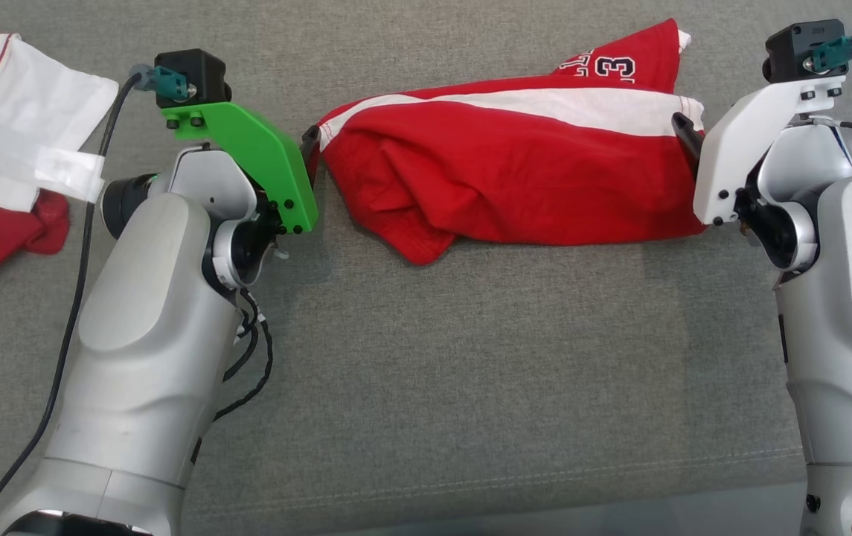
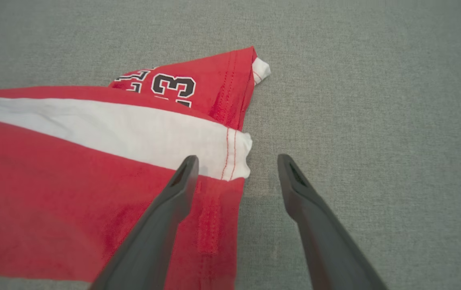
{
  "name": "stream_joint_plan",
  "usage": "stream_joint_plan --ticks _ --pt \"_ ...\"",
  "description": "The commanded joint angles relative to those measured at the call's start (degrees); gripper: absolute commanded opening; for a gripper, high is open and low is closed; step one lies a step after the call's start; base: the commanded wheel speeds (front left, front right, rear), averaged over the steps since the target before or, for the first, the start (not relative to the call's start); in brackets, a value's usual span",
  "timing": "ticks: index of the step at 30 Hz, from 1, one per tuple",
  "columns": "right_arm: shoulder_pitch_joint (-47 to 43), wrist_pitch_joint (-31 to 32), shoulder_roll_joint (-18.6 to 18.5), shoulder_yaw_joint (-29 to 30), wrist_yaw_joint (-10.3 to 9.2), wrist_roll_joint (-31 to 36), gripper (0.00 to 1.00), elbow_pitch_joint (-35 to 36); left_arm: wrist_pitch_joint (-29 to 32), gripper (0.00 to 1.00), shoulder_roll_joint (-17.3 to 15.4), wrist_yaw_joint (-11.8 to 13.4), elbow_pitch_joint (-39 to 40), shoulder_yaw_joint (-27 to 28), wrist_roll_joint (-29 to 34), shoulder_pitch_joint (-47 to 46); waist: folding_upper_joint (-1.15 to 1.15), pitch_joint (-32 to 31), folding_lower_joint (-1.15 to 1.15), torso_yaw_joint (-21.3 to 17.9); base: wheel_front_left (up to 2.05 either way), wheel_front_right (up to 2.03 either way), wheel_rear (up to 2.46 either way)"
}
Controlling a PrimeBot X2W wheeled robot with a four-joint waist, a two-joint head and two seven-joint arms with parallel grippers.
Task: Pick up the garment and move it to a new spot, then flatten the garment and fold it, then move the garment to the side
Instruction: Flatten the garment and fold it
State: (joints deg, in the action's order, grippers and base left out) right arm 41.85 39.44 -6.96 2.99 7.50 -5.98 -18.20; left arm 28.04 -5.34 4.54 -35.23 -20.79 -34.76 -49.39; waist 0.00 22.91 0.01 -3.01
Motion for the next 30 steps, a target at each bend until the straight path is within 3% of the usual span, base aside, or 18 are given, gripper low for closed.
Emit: stream_joint_plan --ticks 1,7,12,14,15,21,28,29,30 --pt "0.8 -0.4 -0.3 -0.3 -0.02 0.1 1.0 -0.4 0.3 1.0 0.1 0.3 -0.5 -0.1 -0.3 -1.0 0.0 0.8 -0.01 -1.0 0.0 0.0 0.0" --pt "1.9 -1.5 -0.6 -1.7 -0.02 -0.3 1.0 -1.5 1.5 1.0 0.7 0.5 -2.9 -0.7 -0.7 -3.0 0.0 1.8 -0.01 -2.1 0.0 0.0 0.0" --pt "2.5 -2.0 -0.5 -2.4 -0.02 -0.5 1.0 -1.8 2.5 0.9 1.2 0.1 -4.0 -1.6 -1.3 -3.6 0.0 2.4 -0.01 -2.4 0.0 0.0 0.0" --pt "2.8 -2.2 -0.6 -2.7 -0.02 -0.6 1.0 -1.8 2.4 0.7 1.4 0.0 -4.2 -2.0 -1.5 -3.8 0.0 2.7 -0.01 -2.3 0.0 0.0 0.0" --pt "3.0 -2.4 -0.7 -3.1 -0.02 -0.4 1.0 -1.9 2.2 0.49 1.5 0.3 -4.4 -2.2 -1.3 -3.8 0.0 2.8 -0.01 -2.3 0.0 0.0 0.0" --pt "3.6 -2.4 -1.0 -4.4 -0.02 0.1 1.0 -1.6 1.6 0.0 1.5 1.0 -5.2 -2.9 -0.3 -4.5 0.0 3.6 -0.01 -1.9 0.0 0.0 0.0" --pt "3.7 -1.4 -0.6 -4.0 -0.02 -0.1 1.0 -2.9 1.5 0.0 1.5 0.6 -5.8 -3.3 -0.9 -4.6 0.0 3.5 -0.01 -1.2 0.0 0.0 0.0" --pt "3.7 -1.4 -0.6 -4.0 -0.02 -0.1 0.79 -3.0 1.3 0.0 1.5 0.5 -5.8 -3.3 -0.9 -4.7 0.0 3.5 -0.01 -1.1 0.0 0.0 0.0" --pt "3.7 -1.3 -0.6 -4.0 -0.02 0.0 0.5 -3.2 1.3 0.0 1.5 0.5 -5.9 -3.4 -1.0 -4.7 0.0 3.4 -0.01 -1.1 0.0 0.0 0.0"
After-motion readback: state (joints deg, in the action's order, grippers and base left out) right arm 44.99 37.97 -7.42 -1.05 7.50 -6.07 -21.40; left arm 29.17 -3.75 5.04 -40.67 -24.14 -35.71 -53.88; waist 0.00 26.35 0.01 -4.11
